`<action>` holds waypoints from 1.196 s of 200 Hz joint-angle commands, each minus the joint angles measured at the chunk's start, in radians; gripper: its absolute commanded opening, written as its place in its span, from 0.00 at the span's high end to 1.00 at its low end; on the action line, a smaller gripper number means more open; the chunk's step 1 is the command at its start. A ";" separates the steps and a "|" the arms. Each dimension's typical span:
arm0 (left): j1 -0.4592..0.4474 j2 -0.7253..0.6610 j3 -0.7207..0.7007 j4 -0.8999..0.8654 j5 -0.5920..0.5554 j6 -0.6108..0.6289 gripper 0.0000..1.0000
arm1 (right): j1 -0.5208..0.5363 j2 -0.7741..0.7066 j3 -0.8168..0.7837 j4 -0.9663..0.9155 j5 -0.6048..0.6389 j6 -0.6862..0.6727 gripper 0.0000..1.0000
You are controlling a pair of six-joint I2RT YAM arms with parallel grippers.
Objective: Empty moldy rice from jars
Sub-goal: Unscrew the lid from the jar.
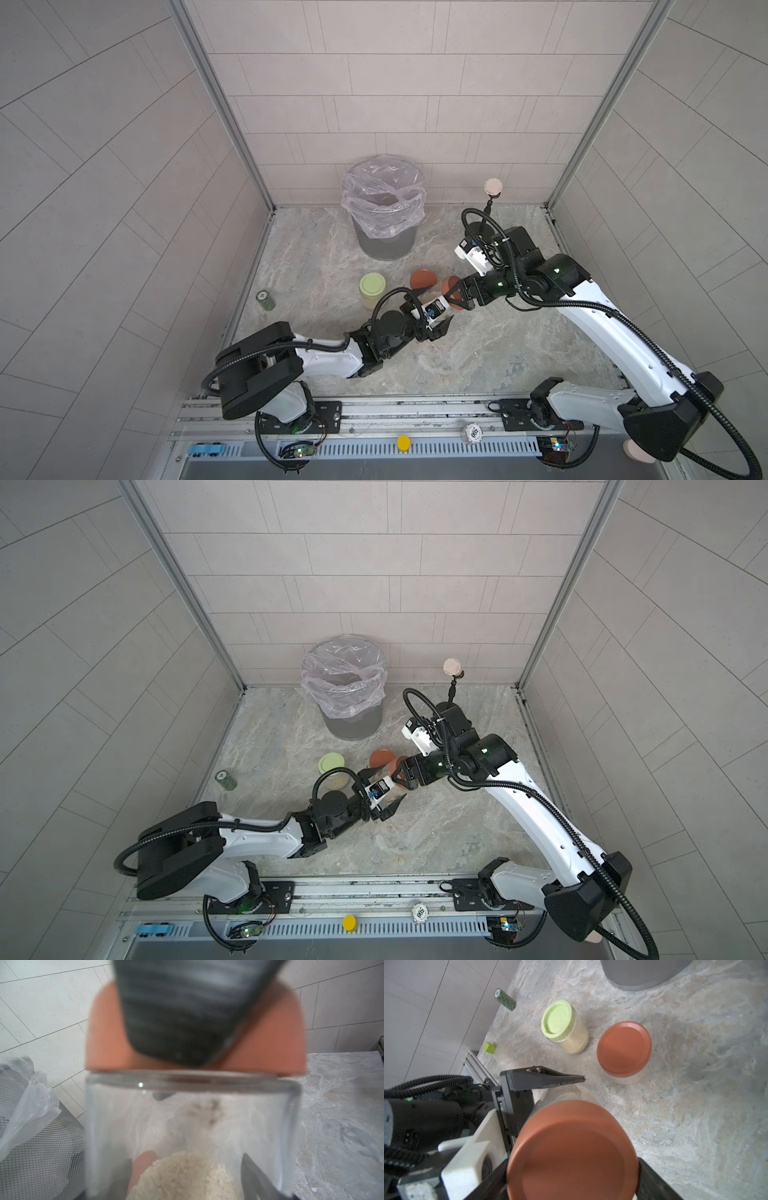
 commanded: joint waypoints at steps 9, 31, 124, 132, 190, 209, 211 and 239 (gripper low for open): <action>0.006 -0.062 0.011 0.140 0.066 -0.013 1.00 | 0.011 0.001 -0.009 0.015 -0.106 -0.274 0.53; 0.009 -0.067 0.004 0.141 0.082 -0.018 1.00 | 0.009 0.005 -0.001 -0.007 -0.149 -0.428 0.56; 0.011 -0.082 -0.014 0.129 0.092 -0.031 1.00 | -0.047 -0.024 -0.012 -0.026 -0.224 -0.695 0.58; 0.010 -0.081 -0.013 0.124 0.092 -0.026 1.00 | -0.055 -0.026 -0.009 -0.027 -0.238 -0.713 0.58; 0.011 -0.088 -0.009 0.096 0.095 -0.023 1.00 | -0.099 0.013 0.049 -0.048 -0.306 -0.773 0.57; 0.011 -0.086 -0.013 0.100 0.092 -0.023 1.00 | -0.104 0.005 0.056 -0.053 -0.314 -0.802 0.57; 0.011 -0.086 -0.014 0.100 0.092 -0.023 1.00 | -0.104 0.003 0.055 -0.054 -0.315 -0.808 0.57; 0.010 -0.088 -0.023 0.108 0.087 -0.024 1.00 | -0.108 -0.015 0.051 -0.064 -0.352 -0.839 0.56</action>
